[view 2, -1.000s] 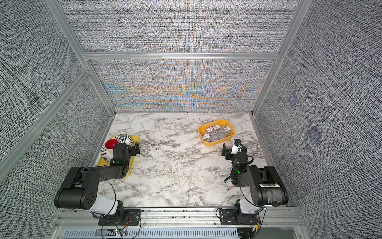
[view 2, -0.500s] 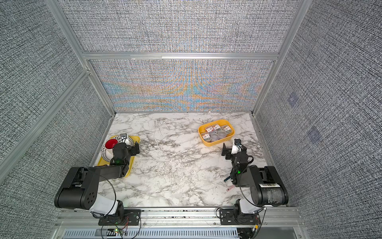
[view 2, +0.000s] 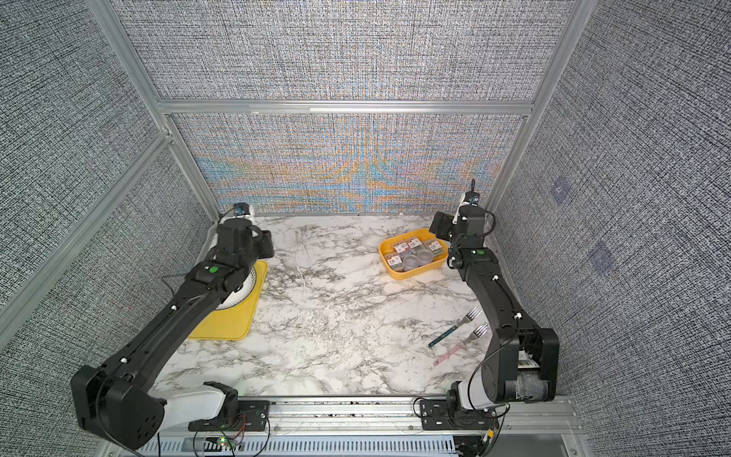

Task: Take the paper clips out of the storage box
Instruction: Move the storage box to the center of the board.

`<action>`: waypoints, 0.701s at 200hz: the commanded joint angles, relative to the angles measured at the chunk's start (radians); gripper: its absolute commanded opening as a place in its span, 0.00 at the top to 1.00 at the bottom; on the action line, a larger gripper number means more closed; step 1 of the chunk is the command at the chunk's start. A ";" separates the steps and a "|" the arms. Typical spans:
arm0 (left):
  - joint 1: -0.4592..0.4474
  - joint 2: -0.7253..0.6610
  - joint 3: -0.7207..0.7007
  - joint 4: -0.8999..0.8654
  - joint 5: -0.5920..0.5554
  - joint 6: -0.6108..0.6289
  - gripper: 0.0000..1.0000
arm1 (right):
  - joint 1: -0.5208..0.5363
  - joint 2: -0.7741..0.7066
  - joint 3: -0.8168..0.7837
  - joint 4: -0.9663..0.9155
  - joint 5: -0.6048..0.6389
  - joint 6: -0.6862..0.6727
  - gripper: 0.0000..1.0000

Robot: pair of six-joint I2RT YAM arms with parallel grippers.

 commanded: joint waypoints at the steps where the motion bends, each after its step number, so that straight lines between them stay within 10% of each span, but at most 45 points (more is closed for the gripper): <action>1: -0.139 0.134 0.149 -0.304 -0.028 -0.166 0.52 | 0.023 -0.047 -0.031 -0.239 -0.092 0.171 0.08; 84: -0.409 0.931 1.018 -0.533 0.070 -0.446 0.51 | 0.032 -0.349 -0.172 -0.388 -0.021 0.200 0.08; 140: -0.425 1.182 1.271 -0.522 0.083 -0.600 0.51 | 0.013 -0.390 -0.222 -0.377 -0.050 0.184 0.08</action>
